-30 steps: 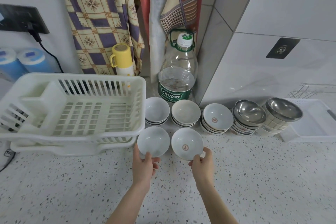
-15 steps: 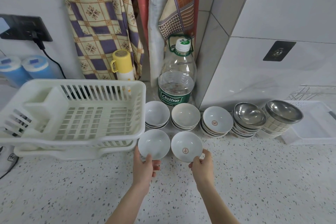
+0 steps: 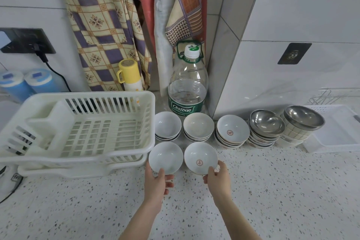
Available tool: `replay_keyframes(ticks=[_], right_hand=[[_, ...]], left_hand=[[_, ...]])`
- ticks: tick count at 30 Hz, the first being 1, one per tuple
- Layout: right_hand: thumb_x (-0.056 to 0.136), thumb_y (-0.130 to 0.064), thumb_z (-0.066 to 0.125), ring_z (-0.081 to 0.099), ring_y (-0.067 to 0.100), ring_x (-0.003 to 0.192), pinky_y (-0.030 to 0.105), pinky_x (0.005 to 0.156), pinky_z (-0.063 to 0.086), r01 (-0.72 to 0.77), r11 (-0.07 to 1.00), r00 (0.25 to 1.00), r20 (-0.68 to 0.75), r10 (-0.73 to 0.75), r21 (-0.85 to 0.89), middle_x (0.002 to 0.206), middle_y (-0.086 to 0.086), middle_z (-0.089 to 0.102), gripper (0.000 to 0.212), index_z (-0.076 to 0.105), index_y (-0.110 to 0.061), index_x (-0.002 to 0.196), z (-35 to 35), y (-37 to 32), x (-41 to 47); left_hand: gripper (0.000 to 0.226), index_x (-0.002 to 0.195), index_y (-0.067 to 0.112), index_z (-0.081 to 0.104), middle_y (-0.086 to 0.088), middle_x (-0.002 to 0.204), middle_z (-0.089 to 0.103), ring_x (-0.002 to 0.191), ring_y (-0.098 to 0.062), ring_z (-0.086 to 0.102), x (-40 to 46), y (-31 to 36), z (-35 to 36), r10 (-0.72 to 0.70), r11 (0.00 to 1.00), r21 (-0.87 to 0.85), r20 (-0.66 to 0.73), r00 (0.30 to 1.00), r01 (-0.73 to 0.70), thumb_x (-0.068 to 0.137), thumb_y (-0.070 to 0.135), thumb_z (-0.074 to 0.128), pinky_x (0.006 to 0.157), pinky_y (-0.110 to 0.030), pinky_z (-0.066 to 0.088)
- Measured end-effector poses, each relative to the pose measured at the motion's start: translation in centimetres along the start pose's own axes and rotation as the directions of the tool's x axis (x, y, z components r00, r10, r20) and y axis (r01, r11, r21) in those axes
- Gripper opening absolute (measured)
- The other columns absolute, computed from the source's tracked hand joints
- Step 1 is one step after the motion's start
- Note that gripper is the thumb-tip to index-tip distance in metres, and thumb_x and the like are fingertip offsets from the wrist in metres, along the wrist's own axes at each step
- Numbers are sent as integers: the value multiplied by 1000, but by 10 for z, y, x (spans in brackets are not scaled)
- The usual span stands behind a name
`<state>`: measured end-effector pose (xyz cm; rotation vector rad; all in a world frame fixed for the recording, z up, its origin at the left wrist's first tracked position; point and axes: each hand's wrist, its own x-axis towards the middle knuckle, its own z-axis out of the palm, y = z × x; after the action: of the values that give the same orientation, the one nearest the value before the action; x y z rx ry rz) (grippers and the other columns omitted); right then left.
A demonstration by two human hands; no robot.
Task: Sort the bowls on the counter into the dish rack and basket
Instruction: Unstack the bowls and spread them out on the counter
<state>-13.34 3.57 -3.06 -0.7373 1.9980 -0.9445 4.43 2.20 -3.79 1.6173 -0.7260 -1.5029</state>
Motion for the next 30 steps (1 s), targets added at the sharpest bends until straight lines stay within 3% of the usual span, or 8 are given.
replay_keyframes(ticks=[6, 9, 13, 16, 18, 21, 26, 30], right_hand=[[100, -16, 47, 69, 10, 54, 26, 52, 50, 4, 999, 1000, 22, -5, 35, 61, 4, 71, 45, 38, -11, 144, 1, -1, -2], [100, -15, 48, 68, 9, 50, 17, 43, 47, 0, 997, 999, 34, -3, 73, 67, 8, 72, 48, 36, -11, 146, 1, -3, -5], [100, -16, 46, 70, 15, 52, 21, 45, 49, -55, 990, 997, 64, 48, 129, 77, 14, 73, 50, 33, -11, 148, -2, -6, -3], [100, -21, 43, 69, 14, 55, 27, 49, 50, -82, 996, 994, 74, 79, 32, 73, 9, 73, 51, 32, -11, 149, -8, -10, 0], [99, -27, 44, 66, 11, 65, 29, 57, 51, -43, 992, 999, -2, 43, -121, 72, 0, 72, 51, 37, -12, 147, -16, -12, 1], [97, -32, 45, 62, 9, 66, 24, 52, 43, 19, 973, 992, -116, -47, -231, 67, -6, 69, 38, 56, -20, 132, -29, -20, 6], [95, -25, 49, 49, 7, 51, 25, 51, 37, 121, 989, 982, -132, -132, -88, 64, -9, 68, 20, 68, -23, 91, -32, -46, 20], [91, -29, 54, 50, 13, 63, 28, 57, 38, -26, 998, 1000, -15, 27, 51, 70, -6, 70, 18, 63, -15, 84, -12, -71, 44]], left_hand=[[62, 149, 43, 22, -9, 79, 77, 52, -21, 66, -2, 2, -2, -30, 999, 16, 40, 999, 30, 101, 15, 50, 40, -23, 41], [64, 148, 46, 21, -6, 78, 77, 55, -22, 68, -2, 3, -2, -51, 998, 31, 51, 997, 50, 100, 15, 51, 39, -25, 41], [61, 144, 47, 23, -8, 82, 77, 56, -24, 69, -2, 5, -5, -66, 997, 46, 75, 995, 63, 100, 14, 50, 39, -24, 42], [55, 143, 44, 27, -10, 82, 77, 52, -24, 67, -3, 7, -11, -46, 997, 71, 72, 996, 41, 100, 16, 49, 38, -24, 41], [53, 145, 39, 32, -8, 77, 76, 47, -23, 64, -6, 4, -18, -3, 997, 72, 20, 1000, 1, 100, 17, 51, 35, -24, 39], [43, 141, 27, 47, -4, 73, 75, 45, -20, 62, -12, 1, -27, 70, 997, 47, -82, 994, -66, 99, 19, 55, 35, -23, 38], [28, 127, 26, 56, -3, 78, 75, 46, -16, 61, -4, 24, -16, 151, 989, 24, -120, 981, -149, 99, 22, 55, 37, -22, 38], [22, 121, 27, 49, -5, 85, 75, 40, -10, 53, 26, 52, 14, 40, 998, 55, -23, 999, -39, 100, 32, 52, 36, -20, 33]])
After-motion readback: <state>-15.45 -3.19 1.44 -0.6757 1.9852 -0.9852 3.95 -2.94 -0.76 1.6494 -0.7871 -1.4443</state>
